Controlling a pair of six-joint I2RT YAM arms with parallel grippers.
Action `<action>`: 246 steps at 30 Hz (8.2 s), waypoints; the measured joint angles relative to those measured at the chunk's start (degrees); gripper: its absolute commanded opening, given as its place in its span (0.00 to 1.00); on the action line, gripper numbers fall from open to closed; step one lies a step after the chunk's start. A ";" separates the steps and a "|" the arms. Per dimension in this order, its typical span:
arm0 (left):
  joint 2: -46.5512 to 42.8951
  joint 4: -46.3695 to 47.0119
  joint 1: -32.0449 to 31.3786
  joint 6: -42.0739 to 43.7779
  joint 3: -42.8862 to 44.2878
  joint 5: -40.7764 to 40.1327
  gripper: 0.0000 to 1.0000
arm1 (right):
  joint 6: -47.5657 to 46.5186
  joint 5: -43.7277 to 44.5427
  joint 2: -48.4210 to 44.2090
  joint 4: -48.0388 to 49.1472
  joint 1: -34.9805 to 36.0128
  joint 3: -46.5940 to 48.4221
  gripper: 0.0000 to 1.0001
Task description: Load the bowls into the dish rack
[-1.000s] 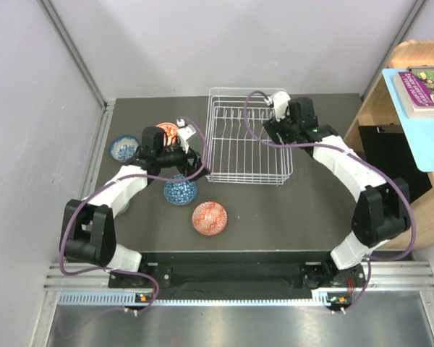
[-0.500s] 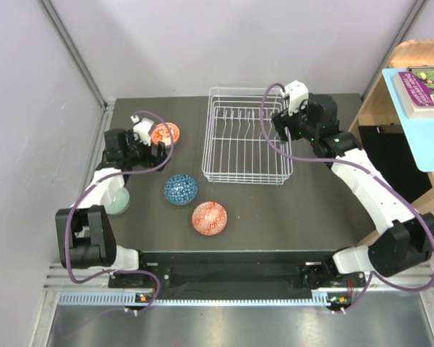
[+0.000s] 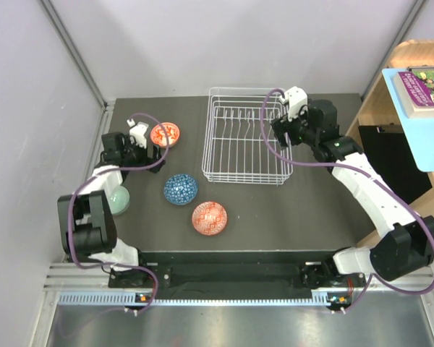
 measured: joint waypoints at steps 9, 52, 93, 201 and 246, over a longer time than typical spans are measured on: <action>11.13 1.16 0.00 -2.10 14.91 1.53 0.98 | 0.00 -0.33 0.02 0.13 0.00 -0.02 0.83; 38.07 -11.08 -4.66 5.01 44.35 -4.24 0.00 | 1.46 -2.27 0.02 0.17 0.00 -0.81 0.85; -3.80 -16.11 -27.45 -1.64 22.62 23.32 0.00 | 47.41 -66.16 7.96 34.80 -3.58 -12.09 1.00; -5.92 -2.14 -39.06 -6.64 14.67 4.98 0.20 | 62.99 -72.63 19.26 50.31 3.28 -12.70 0.05; -5.92 -1.77 -33.94 -8.22 15.21 -5.62 0.96 | 52.33 -62.42 19.23 39.17 -2.19 -12.72 0.00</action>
